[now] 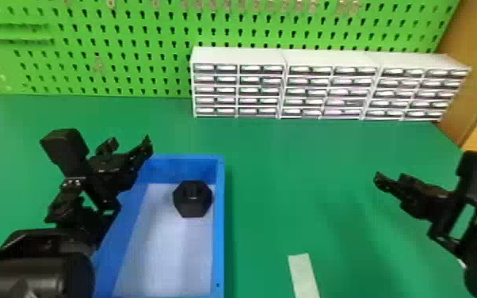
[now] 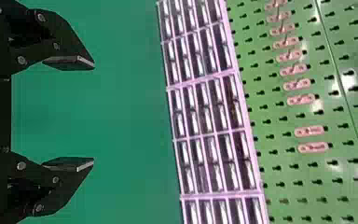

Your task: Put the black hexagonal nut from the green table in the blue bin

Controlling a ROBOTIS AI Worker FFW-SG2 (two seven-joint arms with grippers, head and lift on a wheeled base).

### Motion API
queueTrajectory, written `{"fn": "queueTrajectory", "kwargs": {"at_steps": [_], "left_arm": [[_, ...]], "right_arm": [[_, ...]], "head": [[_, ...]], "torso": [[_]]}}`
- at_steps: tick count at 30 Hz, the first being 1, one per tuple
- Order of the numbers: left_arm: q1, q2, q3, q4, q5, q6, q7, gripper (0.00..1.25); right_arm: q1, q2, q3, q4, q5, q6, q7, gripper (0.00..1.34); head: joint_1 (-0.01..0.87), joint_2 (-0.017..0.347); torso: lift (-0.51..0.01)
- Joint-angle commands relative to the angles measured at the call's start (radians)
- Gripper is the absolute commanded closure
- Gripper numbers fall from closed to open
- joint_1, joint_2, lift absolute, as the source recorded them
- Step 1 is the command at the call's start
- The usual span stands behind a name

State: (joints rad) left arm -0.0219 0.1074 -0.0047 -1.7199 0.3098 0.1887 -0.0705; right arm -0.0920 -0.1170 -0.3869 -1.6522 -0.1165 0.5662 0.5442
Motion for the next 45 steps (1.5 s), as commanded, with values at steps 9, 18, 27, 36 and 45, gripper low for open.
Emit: {"fn": "queueTrajectory", "kwargs": {"at_steps": [9, 18, 27, 36, 45], "left_arm": [[0.0, 0.0, -0.001, 0.0, 0.0, 0.0, -0.002, 0.46], [-0.001, 0.0, -0.001, 0.0, -0.002, 0.0, -0.003, 0.46], [0.0, 0.0, 0.002, 0.0, -0.005, 0.0, -0.008, 0.46], [-0.004, 0.0, 0.002, 0.0, -0.015, 0.002, -0.012, 0.46], [-0.004, 0.0, 0.002, 0.0, -0.018, 0.002, -0.014, 0.46]], "right_arm": [[-0.014, -0.018, 0.033, 0.023, 0.012, 0.0, 0.026, 0.52], [-0.014, -0.019, 0.034, 0.025, 0.012, 0.0, 0.028, 0.52], [-0.015, -0.021, 0.039, 0.025, 0.012, 0.0, 0.028, 0.52], [-0.018, -0.023, 0.045, 0.025, 0.012, 0.0, 0.028, 0.52], [-0.021, -0.024, 0.046, 0.026, 0.012, 0.0, 0.028, 0.53]], "head": [[0.691, 0.009], [0.691, 0.009], [0.691, 0.009], [0.691, 0.009], [0.691, 0.009]], "torso": [[-0.097], [-0.097], [-0.097], [-0.097], [-0.097]]}}
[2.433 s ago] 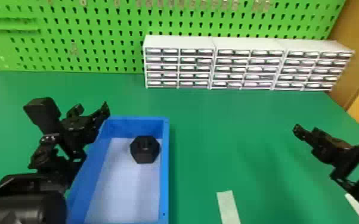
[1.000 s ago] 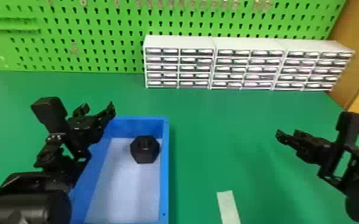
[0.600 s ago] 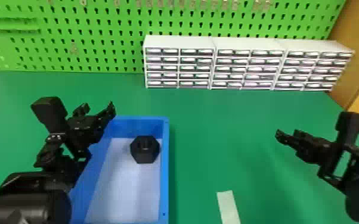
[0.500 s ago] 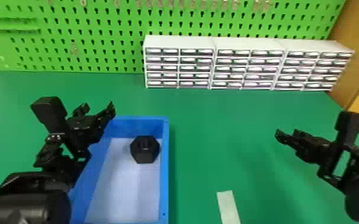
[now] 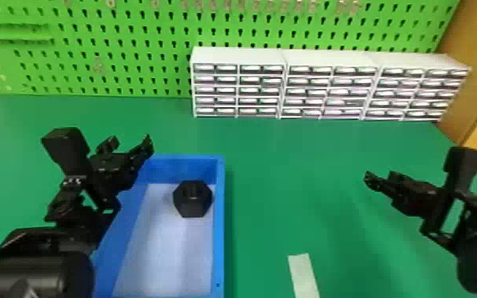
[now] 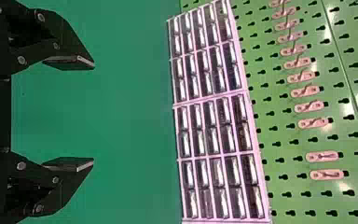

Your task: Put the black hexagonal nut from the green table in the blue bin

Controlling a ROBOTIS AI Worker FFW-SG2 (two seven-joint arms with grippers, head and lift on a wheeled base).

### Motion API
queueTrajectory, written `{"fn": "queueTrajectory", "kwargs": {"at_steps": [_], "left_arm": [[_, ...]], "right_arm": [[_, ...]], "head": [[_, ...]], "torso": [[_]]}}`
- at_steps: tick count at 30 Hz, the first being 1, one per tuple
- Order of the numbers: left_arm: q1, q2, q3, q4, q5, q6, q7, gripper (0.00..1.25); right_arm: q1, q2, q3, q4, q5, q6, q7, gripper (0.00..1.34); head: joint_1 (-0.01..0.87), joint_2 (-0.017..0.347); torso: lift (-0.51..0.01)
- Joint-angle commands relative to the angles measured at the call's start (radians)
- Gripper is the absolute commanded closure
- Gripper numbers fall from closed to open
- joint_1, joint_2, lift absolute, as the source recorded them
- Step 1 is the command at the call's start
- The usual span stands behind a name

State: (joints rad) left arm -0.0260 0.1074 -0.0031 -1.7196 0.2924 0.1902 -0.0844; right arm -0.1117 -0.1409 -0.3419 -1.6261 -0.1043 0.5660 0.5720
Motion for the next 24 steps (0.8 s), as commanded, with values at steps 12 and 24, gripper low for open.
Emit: {"fn": "queueTrajectory", "kwargs": {"at_steps": [12, 24], "left_arm": [[-0.006, 0.0, 0.0, 0.0, -0.001, 0.0, -0.002, 0.46], [-0.006, 0.0, 0.0, 0.0, -0.003, 0.0, -0.002, 0.46]], "right_arm": [[-0.014, -0.006, 0.011, 0.0, 0.0, 0.0, 0.0, 0.53], [-0.019, -0.006, 0.015, 0.0, 0.0, 0.0, 0.0, 0.53]], "head": [[0.691, 0.009], [0.691, 0.009]], "torso": [[-0.097], [-0.097]]}}
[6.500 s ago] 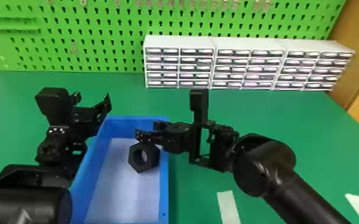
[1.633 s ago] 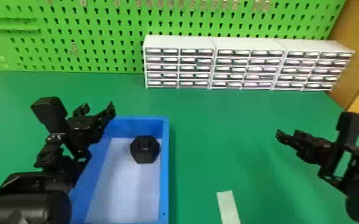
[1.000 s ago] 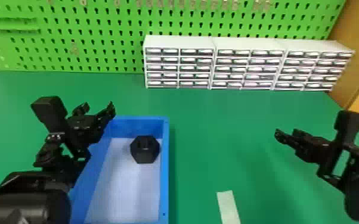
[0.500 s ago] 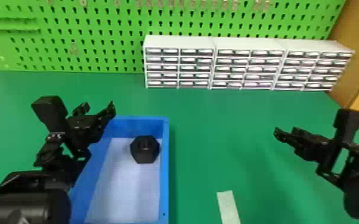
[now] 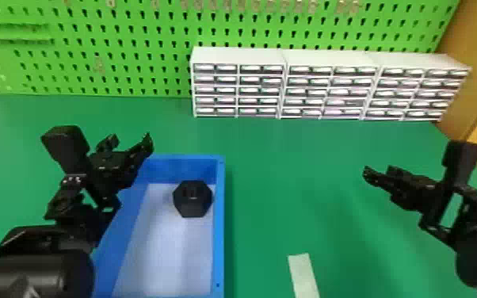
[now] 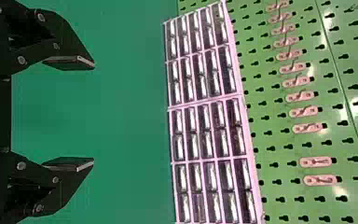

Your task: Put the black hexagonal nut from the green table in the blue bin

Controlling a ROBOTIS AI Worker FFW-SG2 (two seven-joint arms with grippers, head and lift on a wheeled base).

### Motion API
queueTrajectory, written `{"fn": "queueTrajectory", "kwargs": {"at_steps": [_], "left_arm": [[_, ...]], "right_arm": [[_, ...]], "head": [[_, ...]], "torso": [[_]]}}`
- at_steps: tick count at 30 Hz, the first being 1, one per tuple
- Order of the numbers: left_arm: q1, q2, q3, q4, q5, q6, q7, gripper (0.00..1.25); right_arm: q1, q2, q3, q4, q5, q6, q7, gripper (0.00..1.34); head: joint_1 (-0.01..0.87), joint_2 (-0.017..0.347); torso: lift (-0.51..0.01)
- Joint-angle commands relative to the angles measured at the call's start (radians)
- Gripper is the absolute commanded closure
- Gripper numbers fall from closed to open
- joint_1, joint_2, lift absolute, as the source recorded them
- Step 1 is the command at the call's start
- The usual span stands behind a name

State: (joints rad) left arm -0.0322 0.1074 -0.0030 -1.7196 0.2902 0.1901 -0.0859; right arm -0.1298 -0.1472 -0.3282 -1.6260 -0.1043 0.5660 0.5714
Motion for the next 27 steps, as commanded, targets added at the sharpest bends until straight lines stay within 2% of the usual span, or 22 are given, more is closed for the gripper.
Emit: {"fn": "queueTrajectory", "kwargs": {"at_steps": [1, 27], "left_arm": [[0.0, 0.0, 0.0, 0.0, 0.0, 0.0, 0.0, 0.46], [-0.003, 0.0, 0.0, 0.0, 0.0, 0.0, 0.0, 0.46]], "right_arm": [[-0.002, 0.0, 0.002, 0.0, 0.0, 0.0, -0.001, 0.53], [-0.005, 0.0, 0.009, 0.0, -0.003, 0.0, 0.001, 0.53]], "head": [[0.691, 0.009], [0.691, 0.009]], "torso": [[-0.097], [-0.097]]}}
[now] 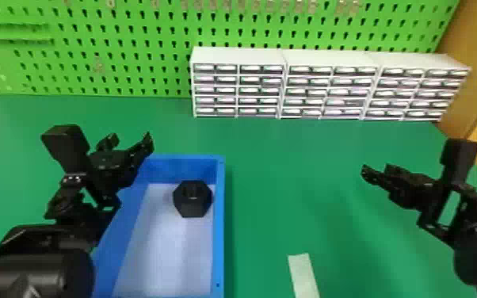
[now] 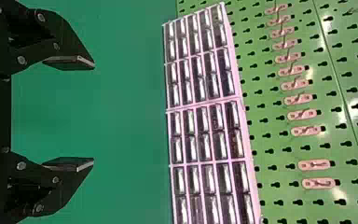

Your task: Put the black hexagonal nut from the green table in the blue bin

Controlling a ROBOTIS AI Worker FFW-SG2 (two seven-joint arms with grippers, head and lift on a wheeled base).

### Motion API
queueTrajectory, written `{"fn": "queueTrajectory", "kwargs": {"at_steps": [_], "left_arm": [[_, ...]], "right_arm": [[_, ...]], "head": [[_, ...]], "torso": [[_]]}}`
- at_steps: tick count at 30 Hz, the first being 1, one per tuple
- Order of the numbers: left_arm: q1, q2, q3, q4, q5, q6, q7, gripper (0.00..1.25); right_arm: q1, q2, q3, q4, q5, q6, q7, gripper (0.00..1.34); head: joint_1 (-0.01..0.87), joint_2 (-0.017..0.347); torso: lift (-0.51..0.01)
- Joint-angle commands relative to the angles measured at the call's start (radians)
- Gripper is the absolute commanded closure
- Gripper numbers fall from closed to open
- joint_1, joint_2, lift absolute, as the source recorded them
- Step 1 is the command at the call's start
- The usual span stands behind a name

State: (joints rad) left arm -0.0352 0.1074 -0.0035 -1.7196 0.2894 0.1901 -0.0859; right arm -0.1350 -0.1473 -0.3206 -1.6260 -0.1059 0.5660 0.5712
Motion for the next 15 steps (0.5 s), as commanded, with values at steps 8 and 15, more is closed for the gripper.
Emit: {"fn": "queueTrajectory", "kwargs": {"at_steps": [8, 15], "left_arm": [[0.001, 0.0, -0.001, 0.0, -0.001, 0.0, 0.0, 0.46], [0.0, 0.0, -0.001, 0.0, -0.001, 0.0, 0.0, 0.46]], "right_arm": [[0.0, 0.0, 0.005, 0.0, -0.005, 0.0, 0.001, 0.53], [-0.002, -0.002, 0.006, 0.0, -0.005, 0.0, -0.001, 0.53]], "head": [[0.691, 0.009], [0.691, 0.009]], "torso": [[-0.097], [-0.097]]}}
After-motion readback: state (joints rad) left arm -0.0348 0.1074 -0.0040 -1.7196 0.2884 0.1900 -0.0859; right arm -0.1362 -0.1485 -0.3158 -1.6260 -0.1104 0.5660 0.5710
